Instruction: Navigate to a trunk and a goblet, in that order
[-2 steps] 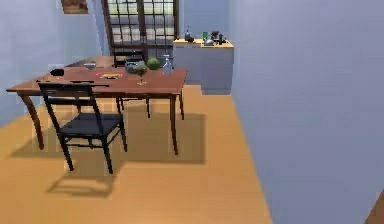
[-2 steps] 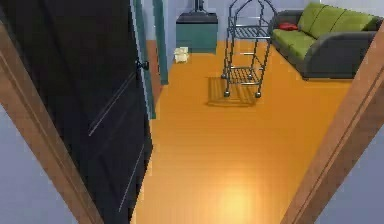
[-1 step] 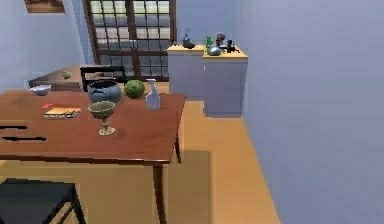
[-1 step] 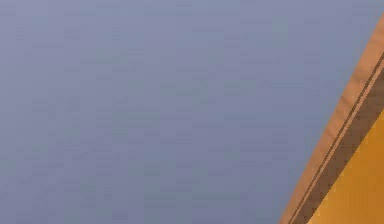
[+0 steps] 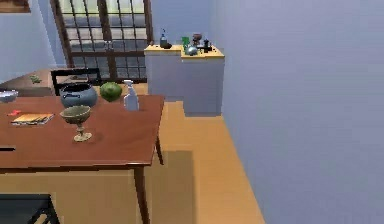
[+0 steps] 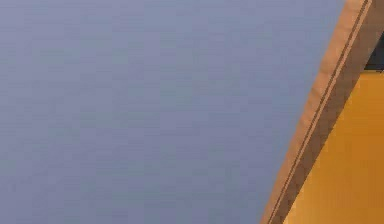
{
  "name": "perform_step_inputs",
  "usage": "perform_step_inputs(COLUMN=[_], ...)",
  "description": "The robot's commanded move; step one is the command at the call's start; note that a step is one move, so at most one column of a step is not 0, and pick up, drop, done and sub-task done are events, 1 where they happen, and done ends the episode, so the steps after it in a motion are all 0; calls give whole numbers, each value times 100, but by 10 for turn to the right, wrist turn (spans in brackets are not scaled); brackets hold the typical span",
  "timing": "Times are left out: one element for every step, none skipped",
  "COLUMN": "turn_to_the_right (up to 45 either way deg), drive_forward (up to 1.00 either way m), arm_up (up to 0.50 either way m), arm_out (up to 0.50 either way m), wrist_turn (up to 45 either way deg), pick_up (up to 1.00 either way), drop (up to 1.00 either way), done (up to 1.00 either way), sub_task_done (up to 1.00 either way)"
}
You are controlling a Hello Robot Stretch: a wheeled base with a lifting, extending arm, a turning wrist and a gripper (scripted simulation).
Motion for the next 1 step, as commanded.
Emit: perform_step_inputs(turn_to_the_right=[0], drive_forward=[30], arm_up=[0], arm_out=[0], wrist_turn=[0], pick_up=[0], drop=[0], done=[0], sub_task_done=[0])
